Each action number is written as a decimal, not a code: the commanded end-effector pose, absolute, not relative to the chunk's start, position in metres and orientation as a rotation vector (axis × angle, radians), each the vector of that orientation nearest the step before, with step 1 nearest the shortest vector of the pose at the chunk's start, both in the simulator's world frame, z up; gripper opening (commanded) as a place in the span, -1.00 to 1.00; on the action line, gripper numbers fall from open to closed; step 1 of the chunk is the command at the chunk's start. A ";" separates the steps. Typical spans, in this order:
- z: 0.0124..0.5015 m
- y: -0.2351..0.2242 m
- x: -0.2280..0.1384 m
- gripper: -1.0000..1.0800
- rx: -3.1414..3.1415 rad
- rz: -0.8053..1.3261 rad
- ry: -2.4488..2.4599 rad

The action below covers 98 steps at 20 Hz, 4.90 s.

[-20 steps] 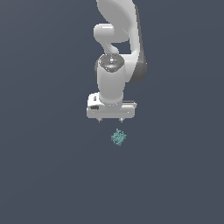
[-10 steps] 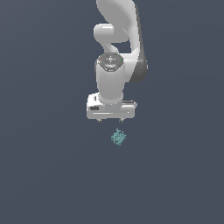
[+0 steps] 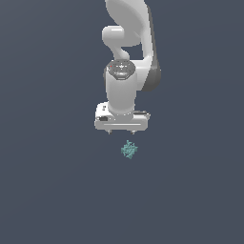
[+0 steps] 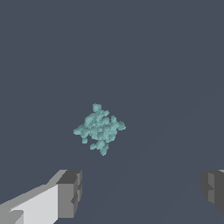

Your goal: Pick up the object and move it to a goal position.

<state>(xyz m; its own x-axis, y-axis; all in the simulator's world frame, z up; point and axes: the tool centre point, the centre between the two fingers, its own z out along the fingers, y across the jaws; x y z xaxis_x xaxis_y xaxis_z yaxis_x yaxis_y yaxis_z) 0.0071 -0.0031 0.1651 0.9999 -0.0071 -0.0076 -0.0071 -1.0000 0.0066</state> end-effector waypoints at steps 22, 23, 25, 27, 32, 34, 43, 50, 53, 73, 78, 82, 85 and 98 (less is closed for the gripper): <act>0.109 0.026 0.022 0.92 3.047 -0.005 -0.769; 0.107 0.028 0.022 0.92 3.039 -0.004 -0.799; 0.103 0.030 0.023 0.92 3.024 -0.003 -0.854; 0.099 0.031 0.024 0.92 3.010 -0.002 -0.901; 0.093 0.035 0.025 0.92 2.984 -0.001 -0.983; 0.091 0.035 0.025 0.92 2.978 0.000 -1.002; 0.084 0.036 0.025 0.92 2.974 -0.001 -1.012; 0.050 0.036 0.024 0.92 2.973 0.000 -1.016; 0.041 0.036 0.024 0.92 2.972 0.000 -1.017; 0.046 0.042 0.031 -1.00 2.973 0.000 -1.017; 0.060 0.054 0.044 -1.00 2.972 0.000 -1.017; 0.074 0.068 0.059 -1.00 2.972 0.001 -1.017; 0.087 0.079 0.072 -1.00 2.972 0.001 -1.017; 0.135 0.124 0.124 -1.00 2.972 0.001 -1.017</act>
<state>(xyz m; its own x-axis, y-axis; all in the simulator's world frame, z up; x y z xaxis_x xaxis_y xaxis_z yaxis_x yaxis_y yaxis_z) 0.1186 0.1201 0.1303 0.7906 -0.6123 0.0007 -0.6123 -0.7906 -0.0002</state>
